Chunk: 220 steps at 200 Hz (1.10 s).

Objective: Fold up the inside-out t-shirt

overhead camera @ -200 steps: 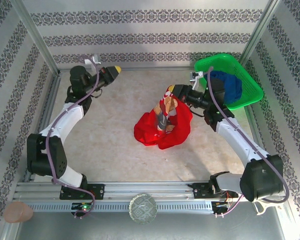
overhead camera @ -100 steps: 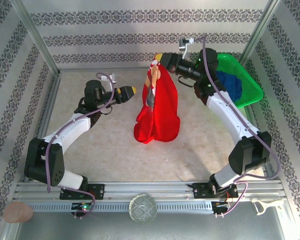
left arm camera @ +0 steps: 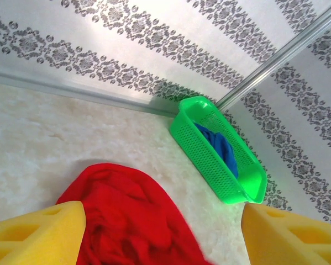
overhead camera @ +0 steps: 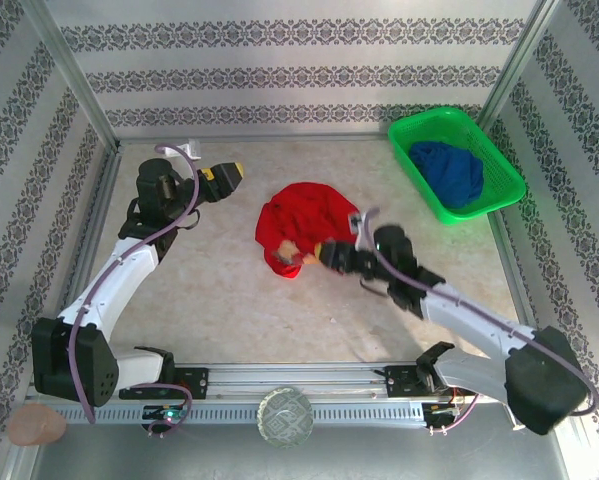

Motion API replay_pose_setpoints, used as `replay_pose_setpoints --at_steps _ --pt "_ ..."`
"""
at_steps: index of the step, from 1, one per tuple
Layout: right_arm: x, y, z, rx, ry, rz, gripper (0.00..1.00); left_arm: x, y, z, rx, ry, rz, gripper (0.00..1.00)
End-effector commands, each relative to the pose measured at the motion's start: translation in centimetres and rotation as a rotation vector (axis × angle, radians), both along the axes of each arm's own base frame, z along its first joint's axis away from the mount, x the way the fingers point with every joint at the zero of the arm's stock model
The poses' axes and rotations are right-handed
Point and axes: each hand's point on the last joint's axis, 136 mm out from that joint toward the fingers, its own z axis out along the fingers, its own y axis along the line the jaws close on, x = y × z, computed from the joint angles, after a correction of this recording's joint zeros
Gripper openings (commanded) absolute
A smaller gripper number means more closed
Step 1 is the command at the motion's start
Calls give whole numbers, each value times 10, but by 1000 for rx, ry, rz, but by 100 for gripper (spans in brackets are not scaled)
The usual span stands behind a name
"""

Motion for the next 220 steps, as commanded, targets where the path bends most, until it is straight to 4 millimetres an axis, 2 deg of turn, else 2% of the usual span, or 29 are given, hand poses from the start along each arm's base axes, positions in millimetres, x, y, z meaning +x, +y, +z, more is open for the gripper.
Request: replay_pose_setpoints --at_steps 1,22,31,34,46,61,78,97,115,134,150,166,188,208,216,220 --pt "-4 -65 -50 -149 44 -278 75 -3 0 -10 28 32 -22 75" --pt "-9 -82 -26 -154 11 -334 72 -8 -3 -25 64 82 -54 76" --pt "-8 -84 -15 -176 -12 -326 71 -11 -6 -33 87 105 -75 76" --pt "-5 -82 -4 -173 -30 -324 71 -12 -8 -36 99 112 -84 76" --pt "2 -79 6 -221 -36 -291 71 -18 -17 -55 156 167 -118 77" --pt "16 -64 13 -284 -42 -226 72 -24 -26 -81 233 237 -148 77" --pt "37 -38 16 -362 -48 -140 74 -30 -29 -105 265 287 -143 77" --pt "61 -4 12 -475 -33 -29 76 -34 -17 -124 257 338 -62 78" --pt "81 24 4 -603 -26 49 77 -40 6 -138 271 398 73 80" --pt "99 47 -7 -715 -27 104 78 -47 24 -142 226 429 157 81" --pt "110 60 -15 -793 -31 135 78 -52 39 -138 192 432 219 81" --pt "120 70 -24 -831 -28 143 78 -57 46 -130 158 415 251 82" --pt "139 77 -36 -865 -8 116 76 -60 46 -120 113 398 252 82" --pt "162 80 -43 -852 21 74 68 -62 43 -113 86 389 241 82" --pt "171 79 -46 -855 34 58 60 -63 42 -111 84 384 231 82" --pt "175 77 -48 -856 41 49 50 -63 42 -110 86 383 231 82"
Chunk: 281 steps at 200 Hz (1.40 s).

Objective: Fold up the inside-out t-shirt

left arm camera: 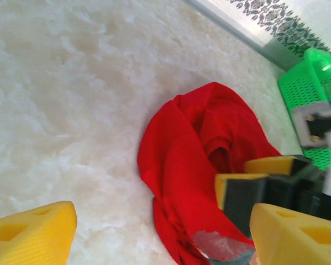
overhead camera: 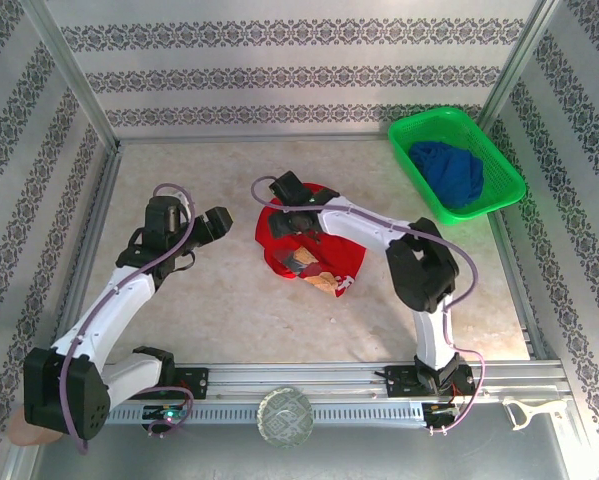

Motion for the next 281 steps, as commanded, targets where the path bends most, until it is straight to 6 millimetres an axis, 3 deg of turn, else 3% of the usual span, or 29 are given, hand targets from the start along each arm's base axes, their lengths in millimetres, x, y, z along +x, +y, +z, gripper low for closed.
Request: replay_pose_setpoints --at_steps 1,14,23,59,80,88,96,102,155,178,220,249,264,281 --pt "26 -15 -2 -46 0 -80 49 -4 1 2 -34 12 14 82" --pt "35 -16 3 -16 -1 -86 16 -5 1 7 -26 5 0 82" --pt "39 -17 16 12 -15 -78 0 -6 -1 11 -20 -3 -15 83" --pt "29 -8 113 180 -132 63 0 -9 -8 21 -15 -41 -78 83" --pt "14 -2 141 250 -139 121 0 -4 -16 22 -49 -45 -111 83" --pt "6 4 144 287 -119 150 20 -3 -18 21 -55 -40 -115 83" --pt "-2 9 141 306 -99 164 45 -3 -19 20 -57 -40 -119 83" --pt "-5 11 138 308 -96 162 50 -3 -18 19 -57 -38 -118 83" --pt "11 -3 95 192 -97 41 51 -10 -18 27 -46 -55 -128 83" --pt "18 -4 70 82 -68 27 63 -11 -17 33 -44 -69 -127 83" --pt "36 -2 29 -28 -23 -17 64 -13 -17 42 -55 -89 -125 84" --pt "50 7 7 -33 18 -34 56 -14 -17 44 -55 -89 -123 84" --pt "54 8 0 -32 48 -33 31 -15 -16 43 -54 -89 -122 84" --pt "59 8 9 30 60 -37 0 -15 -16 44 -48 -89 -125 84"
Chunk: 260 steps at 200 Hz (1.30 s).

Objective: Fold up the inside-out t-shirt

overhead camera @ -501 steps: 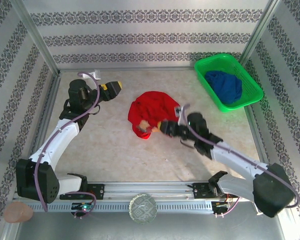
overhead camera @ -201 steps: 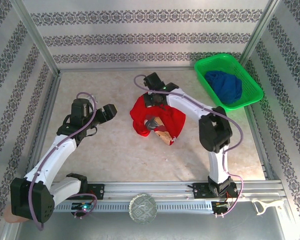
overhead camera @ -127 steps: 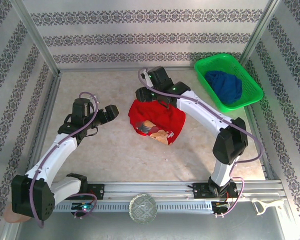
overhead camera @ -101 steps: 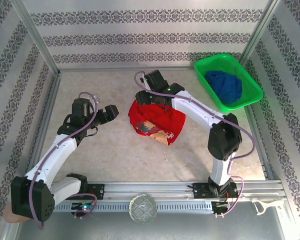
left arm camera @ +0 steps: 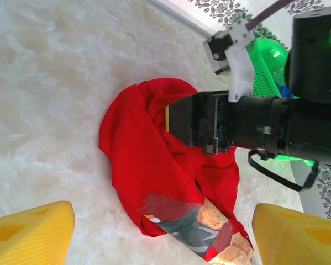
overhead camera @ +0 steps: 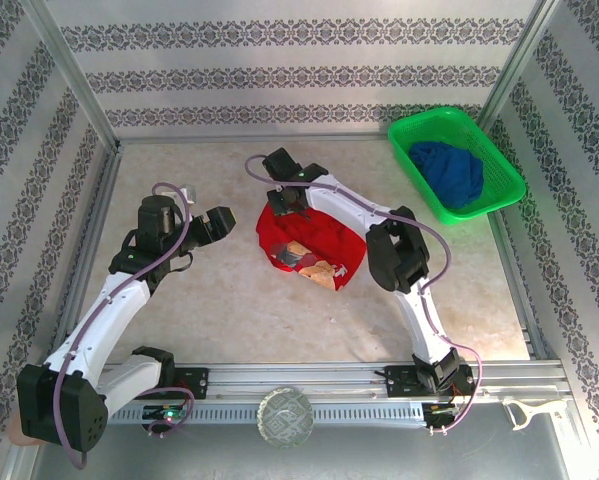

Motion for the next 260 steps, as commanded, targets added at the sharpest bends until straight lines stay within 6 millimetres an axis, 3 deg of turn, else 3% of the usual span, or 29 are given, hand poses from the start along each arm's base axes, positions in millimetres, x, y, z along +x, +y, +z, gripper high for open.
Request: replay_pose_setpoints --at_steps 1,22,48,78,102,142,165,193,237,260 --pt "4 -7 9 41 34 -25 0 -1 2 16 9 -32 -7 84" --pt "7 -16 50 137 -8 -18 0 -2 2 16 22 -36 -23 84" --pt "-4 -27 143 310 -135 36 0 -1 -2 15 34 -46 -53 84" --pt "-41 -36 226 477 -220 160 0 7 -9 22 27 -81 -95 84" --pt "-77 -42 264 585 -278 265 0 17 -19 33 18 -111 -142 84" --pt "-114 -61 297 747 -347 353 0 26 -45 38 75 -143 -235 85" --pt "-115 -73 305 806 -356 331 0 24 -69 31 98 -165 -307 85" --pt "-117 -76 306 820 -353 330 0 14 -90 8 171 -188 -358 85" --pt "-120 -80 311 835 -361 334 0 23 -75 -37 313 -141 -264 85" --pt "-121 -81 315 845 -365 335 0 34 -67 -49 380 -123 -222 85"
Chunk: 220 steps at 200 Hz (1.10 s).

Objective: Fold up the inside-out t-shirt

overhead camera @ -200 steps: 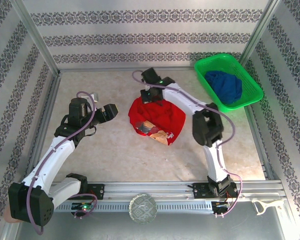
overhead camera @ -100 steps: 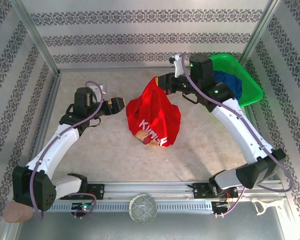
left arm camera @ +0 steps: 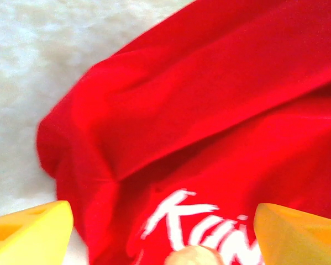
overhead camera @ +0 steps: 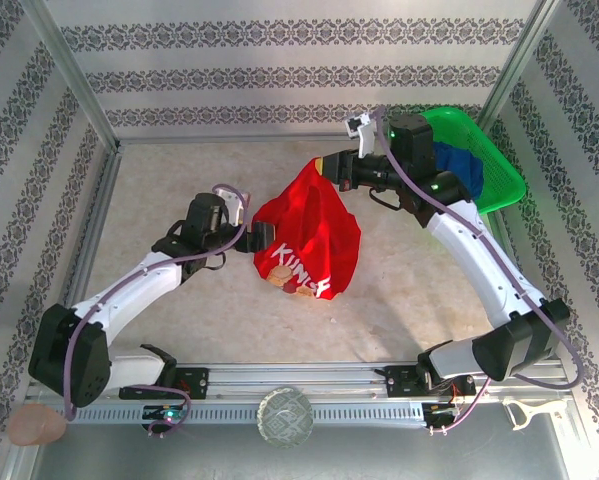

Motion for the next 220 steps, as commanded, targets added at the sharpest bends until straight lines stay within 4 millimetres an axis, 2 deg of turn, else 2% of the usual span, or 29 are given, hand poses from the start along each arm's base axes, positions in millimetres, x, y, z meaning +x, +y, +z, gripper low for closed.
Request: replay_pose_setpoints --at_steps 1,65,109,127,143,151,166,205,213,220 --pt "-8 -4 28 58 -68 20 0 19 12 -4 95 -75 59 85" --pt "-10 -3 36 84 -72 32 0 47 -2 -30 153 -38 25 85" --pt "-15 -3 38 92 -72 44 0 73 -9 -37 191 -34 30 83" --pt "-16 -4 36 89 -72 42 0 81 -7 -35 219 -42 38 78" --pt "-16 -6 34 88 -67 38 0 85 -7 -31 228 -58 33 66" --pt "-15 -6 32 88 -65 37 0 87 -8 -30 229 -63 29 62" --pt "-14 -5 30 91 -57 36 0 87 -20 -26 203 -77 -28 66" --pt "-9 -3 25 98 -45 38 0 74 -67 -18 55 -138 -229 94" --pt "-6 -4 24 99 -43 31 0 72 -77 -19 38 -134 -266 94" --pt "-4 -6 24 103 -39 24 0 71 -86 -22 23 -119 -294 91"
